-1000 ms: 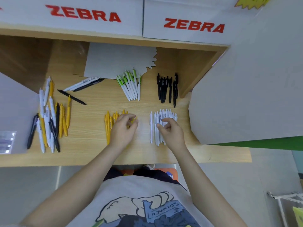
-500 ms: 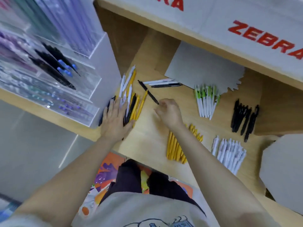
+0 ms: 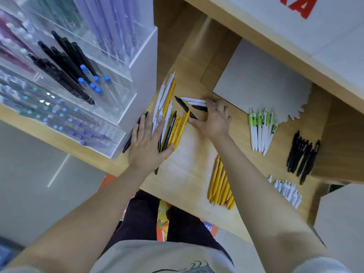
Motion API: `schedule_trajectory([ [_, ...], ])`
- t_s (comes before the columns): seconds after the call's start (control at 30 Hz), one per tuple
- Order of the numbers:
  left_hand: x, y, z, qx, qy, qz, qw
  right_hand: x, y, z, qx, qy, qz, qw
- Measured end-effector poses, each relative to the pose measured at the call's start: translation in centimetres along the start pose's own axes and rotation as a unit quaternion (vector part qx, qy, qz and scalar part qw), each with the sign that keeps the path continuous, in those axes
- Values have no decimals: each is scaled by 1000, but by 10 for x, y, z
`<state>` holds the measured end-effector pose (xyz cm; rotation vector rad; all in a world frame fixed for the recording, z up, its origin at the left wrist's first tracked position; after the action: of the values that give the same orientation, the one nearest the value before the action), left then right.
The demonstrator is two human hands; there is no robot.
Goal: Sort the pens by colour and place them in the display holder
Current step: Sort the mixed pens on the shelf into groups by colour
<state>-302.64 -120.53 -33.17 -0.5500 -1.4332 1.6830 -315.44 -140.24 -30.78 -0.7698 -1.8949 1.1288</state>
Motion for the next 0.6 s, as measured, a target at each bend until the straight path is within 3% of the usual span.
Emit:
schedule_trajectory([
  [0.23,0,-2,2,-12,-1,2,1000,3,-6,-2,12,-14,22,1000],
  [0.4,0,-2,2,-24,-6,7,1000,10,6,3,-87,55,-12,995],
  [0.6,0,-2,3,-19,-3,18,1000,17,16,-3,-139,78,-24,987],
])
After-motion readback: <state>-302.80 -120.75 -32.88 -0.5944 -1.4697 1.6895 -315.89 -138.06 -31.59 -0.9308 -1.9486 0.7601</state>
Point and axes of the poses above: each hand's wrist, its own x-axis away from the middle knuckle, its own y-axis out of the palm, z = x × y, the point moved 10 cm from there along -x, towards the middle knuckle, and after that the axes turned 6 degrees about -y, right-handed, at the moved point
